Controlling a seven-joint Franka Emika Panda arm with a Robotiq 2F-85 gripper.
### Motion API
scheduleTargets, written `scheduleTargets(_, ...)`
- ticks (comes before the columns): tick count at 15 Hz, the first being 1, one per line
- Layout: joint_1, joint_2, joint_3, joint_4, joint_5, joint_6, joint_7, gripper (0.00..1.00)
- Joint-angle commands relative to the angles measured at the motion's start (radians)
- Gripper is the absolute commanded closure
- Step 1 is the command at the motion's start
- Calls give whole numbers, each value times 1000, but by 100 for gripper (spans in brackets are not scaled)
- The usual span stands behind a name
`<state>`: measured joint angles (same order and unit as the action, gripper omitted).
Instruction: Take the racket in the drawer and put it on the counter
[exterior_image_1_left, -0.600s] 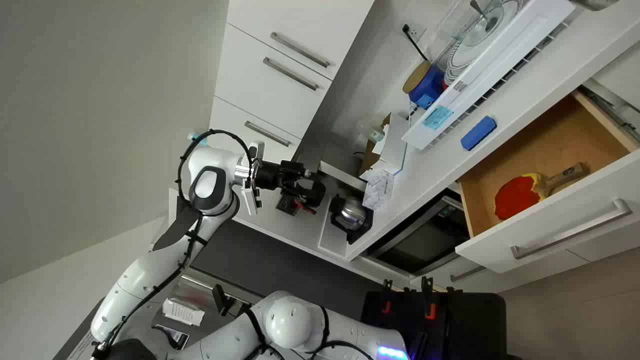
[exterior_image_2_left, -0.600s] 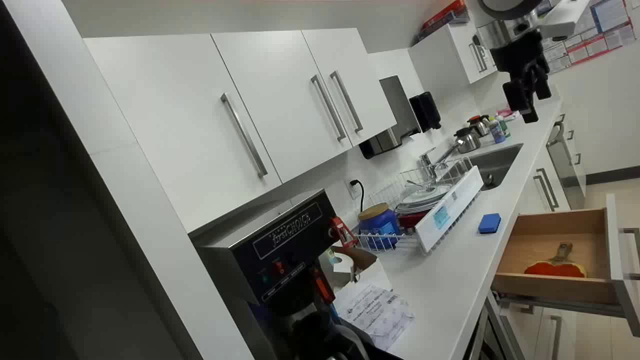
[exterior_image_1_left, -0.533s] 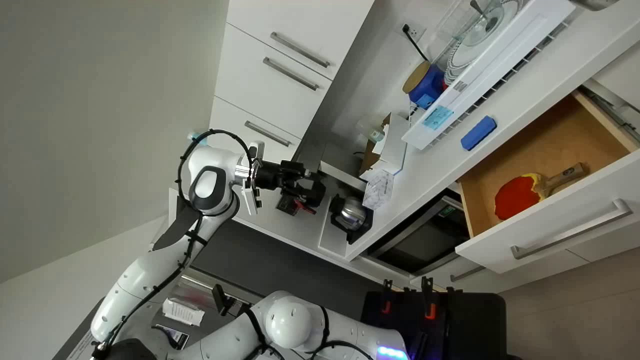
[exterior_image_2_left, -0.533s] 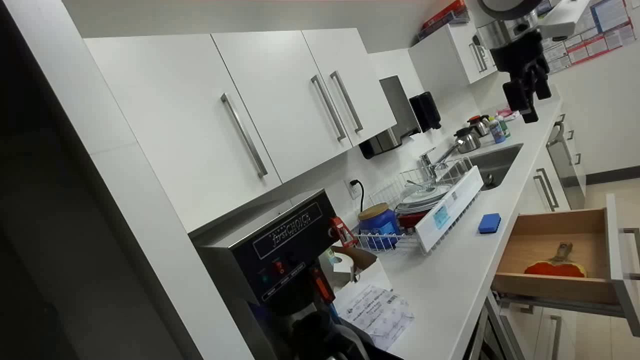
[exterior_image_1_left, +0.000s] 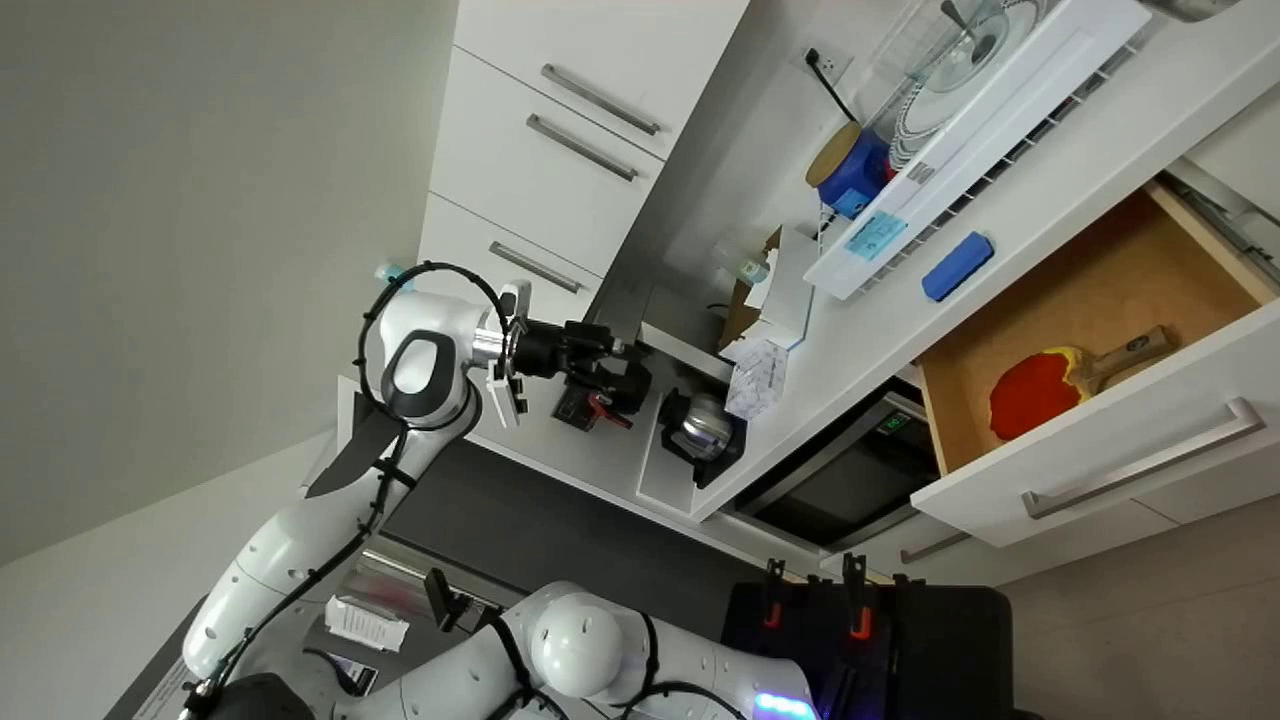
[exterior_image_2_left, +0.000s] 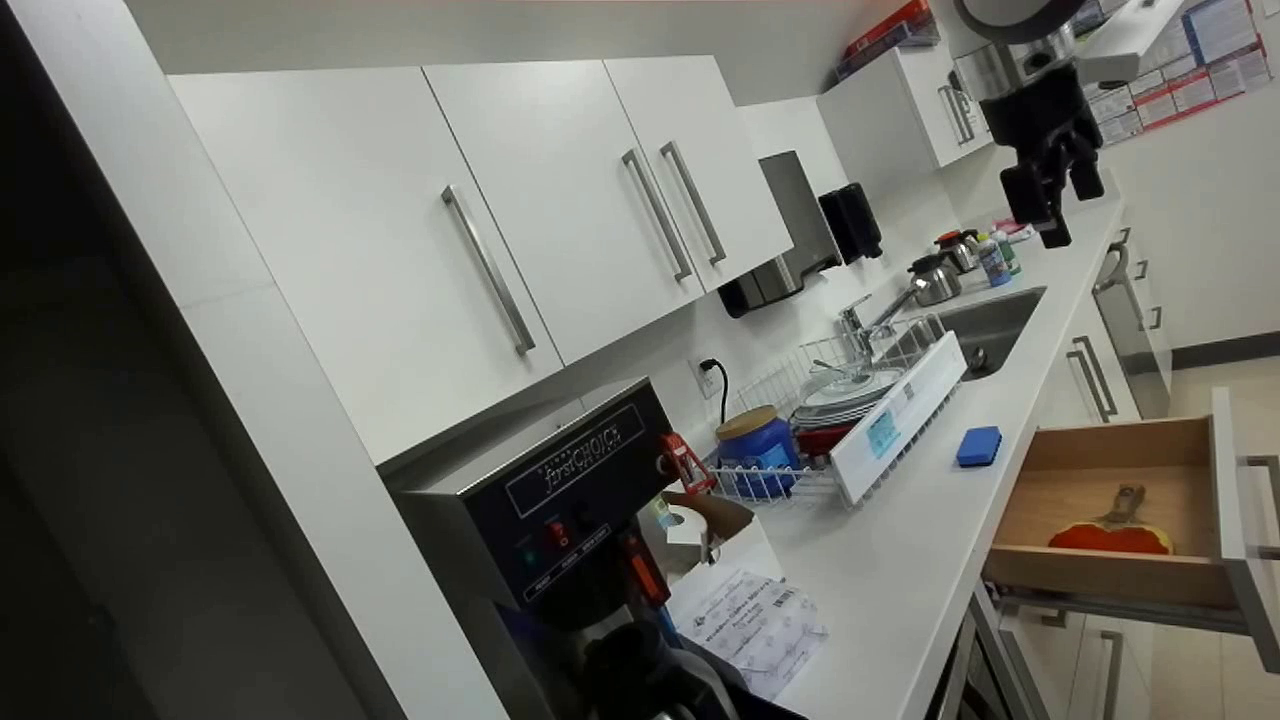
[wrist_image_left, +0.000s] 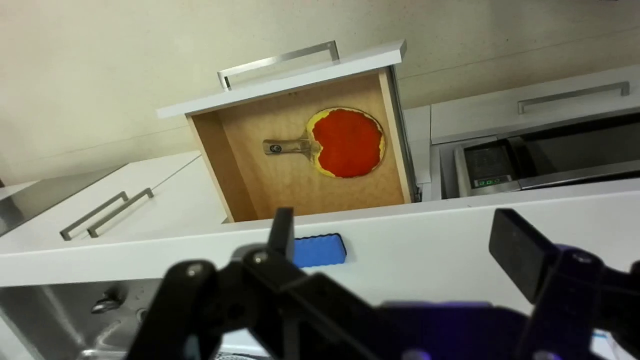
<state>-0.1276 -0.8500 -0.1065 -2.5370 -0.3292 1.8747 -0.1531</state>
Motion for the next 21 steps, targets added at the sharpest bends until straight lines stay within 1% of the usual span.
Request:
scheduleTargets(1, -54, 121, -27, 37, -4, 84, 140, 0)
scheduleTargets(4, -112, 226, -59, 40, -5, 200, 247, 0)
scheduleTargets(7, -183, 354, -77, 35, -8, 365, 361, 0)
scheduleTargets(10, -256, 487, -75, 27, -12, 537, 495, 0)
scheduleTargets(12, -300, 551, -55, 24, -33, 608, 613, 0)
scheduleTargets(13, -315, 567, -48, 21, -47, 632, 668, 0)
scheduleTargets(14, -283, 526, -73, 7, -14, 597, 563, 0)
scheduleTargets(16, -296, 568, -68, 9, -27, 628, 625, 0)
scheduleTargets(19, -297, 573, -65, 16, -29, 629, 633, 0)
scheduleTargets(20, -303, 600, -55, 41, -20, 628, 698, 0)
scheduleTargets(21, -294, 644, -60, 70, 32, 618, 732, 0)
